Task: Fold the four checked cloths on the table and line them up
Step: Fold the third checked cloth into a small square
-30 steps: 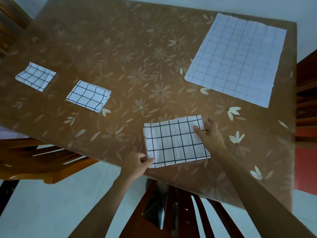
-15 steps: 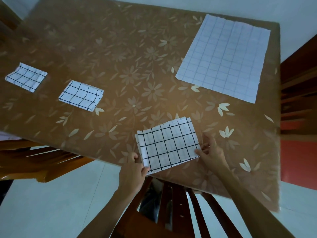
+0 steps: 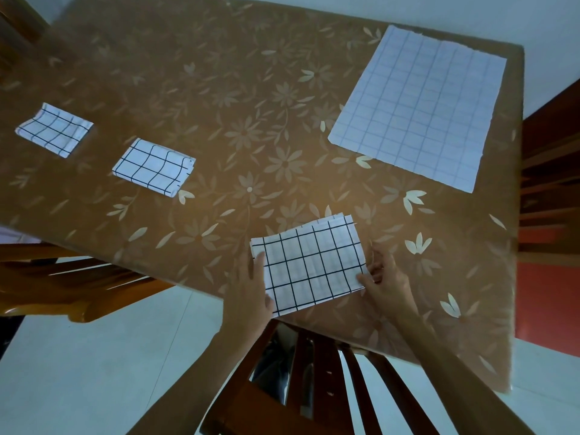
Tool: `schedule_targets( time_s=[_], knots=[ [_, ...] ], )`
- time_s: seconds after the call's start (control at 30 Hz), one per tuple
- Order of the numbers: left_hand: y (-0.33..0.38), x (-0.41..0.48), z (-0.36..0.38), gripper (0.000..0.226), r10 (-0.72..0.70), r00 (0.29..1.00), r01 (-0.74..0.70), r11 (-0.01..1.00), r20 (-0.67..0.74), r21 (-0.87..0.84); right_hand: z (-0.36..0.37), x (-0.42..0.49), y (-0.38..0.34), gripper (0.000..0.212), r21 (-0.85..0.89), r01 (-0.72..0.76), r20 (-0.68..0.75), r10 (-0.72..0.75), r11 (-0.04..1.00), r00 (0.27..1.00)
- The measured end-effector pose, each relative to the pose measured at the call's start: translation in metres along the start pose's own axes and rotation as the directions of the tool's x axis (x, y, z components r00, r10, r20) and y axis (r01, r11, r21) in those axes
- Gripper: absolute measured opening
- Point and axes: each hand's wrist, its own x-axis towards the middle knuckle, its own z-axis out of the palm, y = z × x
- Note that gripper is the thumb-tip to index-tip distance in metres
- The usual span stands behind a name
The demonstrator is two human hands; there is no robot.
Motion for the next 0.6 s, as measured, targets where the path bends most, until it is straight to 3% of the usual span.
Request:
schedule_targets(
  time_s=[0.07,0.13,0.33,0.43,0.5,0.6],
  knots=[
    [0.006,0.002,0.009,0.071,0.240,0.971,-0.239,0.969,-0.015,0.062,0.003,0.000,0.001,0.050,-0.015,0.022,-0.008,-0.023,1.000,1.000],
    [0.012,0.007,0.021,0.059,0.337,0.941,-0.337,0.936,0.017,0.103,0.004,0.001,0.003,0.053,-0.022,0.046,-0.014,-0.046,0.999,0.999],
    [0.000,0.019,0.044,0.061,0.312,0.941,-0.332,0.924,0.128,0.187,0.005,0.003,0.004,0.046,-0.108,0.073,-0.036,-0.077,0.992,0.996],
    [-0.008,0.014,0.048,0.062,0.310,0.941,-0.332,0.922,0.135,0.199,0.019,0.007,-0.007,0.043,-0.398,0.231,-0.178,-0.322,0.888,0.930],
    [-0.006,0.013,0.050,0.063,0.289,0.950,-0.309,0.930,0.120,0.197,0.039,0.014,-0.027,0.046,-0.493,0.344,-0.076,-0.434,0.799,0.898],
    [-0.003,0.012,0.053,0.064,0.267,0.957,-0.284,0.939,0.109,0.193,0.083,0.027,-0.043,0.059,-0.500,0.494,0.181,-0.472,0.712,0.863]
  ],
)
